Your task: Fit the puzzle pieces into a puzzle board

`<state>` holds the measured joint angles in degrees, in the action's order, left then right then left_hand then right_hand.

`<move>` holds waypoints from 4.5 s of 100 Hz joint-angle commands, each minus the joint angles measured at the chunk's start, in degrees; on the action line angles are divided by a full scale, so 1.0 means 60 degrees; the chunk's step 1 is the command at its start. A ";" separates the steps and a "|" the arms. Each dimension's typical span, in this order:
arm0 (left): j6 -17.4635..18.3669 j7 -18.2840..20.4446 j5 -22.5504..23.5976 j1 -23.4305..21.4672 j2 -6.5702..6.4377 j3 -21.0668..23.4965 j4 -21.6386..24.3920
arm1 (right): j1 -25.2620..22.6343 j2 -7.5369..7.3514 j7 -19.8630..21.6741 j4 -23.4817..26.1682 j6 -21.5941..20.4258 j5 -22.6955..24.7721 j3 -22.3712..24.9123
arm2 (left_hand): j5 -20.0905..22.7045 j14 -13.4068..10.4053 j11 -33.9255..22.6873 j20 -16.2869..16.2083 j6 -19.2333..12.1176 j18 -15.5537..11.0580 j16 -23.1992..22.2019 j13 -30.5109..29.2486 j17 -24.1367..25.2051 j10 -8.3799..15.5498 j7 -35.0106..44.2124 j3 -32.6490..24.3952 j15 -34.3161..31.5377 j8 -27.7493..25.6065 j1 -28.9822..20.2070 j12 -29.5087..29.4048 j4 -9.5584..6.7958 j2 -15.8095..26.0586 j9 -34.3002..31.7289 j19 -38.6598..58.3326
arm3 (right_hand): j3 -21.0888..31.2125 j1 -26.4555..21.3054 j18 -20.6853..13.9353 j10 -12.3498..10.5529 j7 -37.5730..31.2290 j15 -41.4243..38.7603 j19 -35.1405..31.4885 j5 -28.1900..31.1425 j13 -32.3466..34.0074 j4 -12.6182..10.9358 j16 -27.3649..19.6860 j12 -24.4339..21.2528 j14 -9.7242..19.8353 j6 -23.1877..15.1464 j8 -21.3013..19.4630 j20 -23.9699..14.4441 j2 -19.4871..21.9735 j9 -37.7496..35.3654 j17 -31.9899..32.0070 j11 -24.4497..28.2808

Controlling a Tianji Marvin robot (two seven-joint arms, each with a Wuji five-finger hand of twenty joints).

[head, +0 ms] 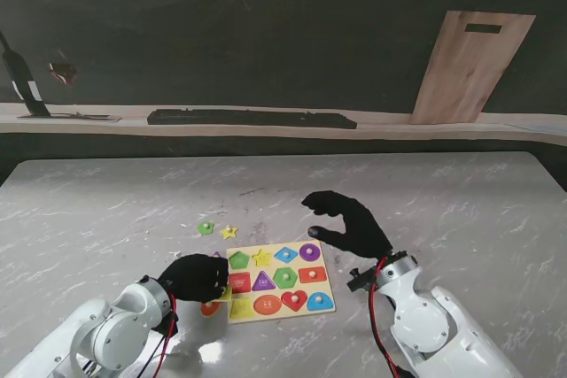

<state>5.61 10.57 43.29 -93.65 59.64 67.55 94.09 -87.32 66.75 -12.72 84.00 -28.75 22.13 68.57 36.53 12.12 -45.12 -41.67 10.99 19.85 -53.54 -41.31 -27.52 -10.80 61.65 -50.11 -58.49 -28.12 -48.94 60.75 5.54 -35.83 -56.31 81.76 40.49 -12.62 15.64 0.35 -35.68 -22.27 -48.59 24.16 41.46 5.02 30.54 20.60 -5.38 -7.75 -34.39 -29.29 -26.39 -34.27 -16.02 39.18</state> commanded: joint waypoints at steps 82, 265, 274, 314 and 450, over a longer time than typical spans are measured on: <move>-0.1336 0.0387 -0.0011 0.0594 0.0023 -0.1582 -0.0061 | 0.0148 0.0066 0.0125 -0.0254 -0.0182 -0.0218 -0.0041 | 0.0284 0.0476 -0.0742 -0.0362 0.0442 0.1101 0.0204 -0.0608 -0.0482 -0.0523 0.0640 -0.0205 -0.0757 0.0049 -0.0084 -0.0504 0.0064 -0.0183 -0.0204 0.0711 | -0.0208 -0.0036 0.0072 -0.0119 -0.0049 -0.0142 -0.0024 0.0133 -0.0001 -0.0373 0.0126 0.0021 0.0159 -0.0299 -0.0134 -0.0172 0.0216 0.0101 0.0146 -0.0192; -0.0027 0.0063 0.1198 0.0576 -0.0101 -0.1534 -0.0349 | 0.0028 0.0066 0.0124 -0.0196 -0.0297 -0.0282 0.0087 | -0.1555 0.0163 -0.0914 -0.0449 0.0383 0.0135 -0.0082 0.0623 0.0543 -0.0125 -0.3889 0.2357 -0.0032 0.0591 0.1720 -0.1390 -0.0244 0.1841 0.1995 0.0072 | -0.0310 -0.0086 0.0077 -0.0117 -0.0019 -0.0167 -0.0025 0.0162 0.0052 -0.0388 0.0154 0.0037 0.0124 -0.0303 -0.0148 -0.0193 0.0332 0.0056 0.0143 -0.0219; -0.0013 -0.0147 0.1066 0.0460 -0.0049 -0.1380 -0.0272 | 0.0025 0.0069 0.0094 -0.0200 -0.0306 -0.0249 0.0091 | -0.1506 0.0161 -0.0982 -0.0434 0.0366 0.0098 -0.0091 0.0577 0.0488 -0.0114 -0.3821 0.2920 -0.0101 0.0597 0.1731 -0.1406 -0.0245 0.2206 0.1939 0.0117 | -0.0316 -0.0078 0.0081 -0.0115 -0.0035 -0.0178 -0.0026 0.0201 0.0042 -0.0388 0.0163 0.0039 0.0113 -0.0281 -0.0153 -0.0194 0.0333 0.0055 0.0139 -0.0216; 0.0797 -0.1261 0.0748 -0.0260 0.0162 -0.0010 0.0028 | 0.0073 0.0087 -0.0059 -0.0253 -0.0205 -0.0078 0.0046 | -0.1094 0.0207 -0.0974 -0.0425 0.0219 0.0098 -0.0060 0.0454 0.0414 -0.0160 -0.3639 0.4208 -0.0182 0.0579 0.1372 -0.1487 -0.0346 0.2850 0.1702 0.0222 | -0.0340 -0.0052 0.0072 -0.0124 -0.0007 -0.0204 -0.0035 0.0145 0.0012 -0.0392 0.0183 0.0040 0.0134 -0.0304 -0.0147 -0.0201 0.0391 0.0078 0.0134 -0.0219; 0.2508 -0.4535 0.2631 -0.0776 0.0192 0.1620 -0.1927 | 0.0122 0.0154 -0.0765 -0.0323 0.0698 0.0624 0.0046 | -0.0833 -0.0006 0.0195 -0.0922 -0.0048 -0.0594 -0.0362 0.0610 0.0154 -0.0202 -0.4333 0.2912 0.0295 0.0623 0.0869 -0.1586 -0.0464 0.2118 0.2742 0.0582 | -0.0517 -0.0047 0.0080 -0.0096 -0.0031 -0.0303 -0.0108 0.0123 0.0007 -0.0416 0.0221 0.0081 0.0125 -0.0318 -0.0132 -0.0243 0.0573 0.0082 0.0109 -0.0149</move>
<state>20.85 -16.26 59.24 -99.86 60.84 77.30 83.43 -86.34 67.53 -17.47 82.06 -24.86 25.64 69.13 32.19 13.61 -42.75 -46.68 11.03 19.83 -54.37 -37.82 -26.15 -12.37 35.52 -30.49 -55.65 -24.46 -42.82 50.11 4.83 -22.68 -40.99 82.97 38.61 -12.97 15.71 0.35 -35.68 -23.65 -48.59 24.26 41.46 3.65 31.21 20.65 -5.38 -7.89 -34.46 -29.86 -23.73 -34.27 -15.89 38.77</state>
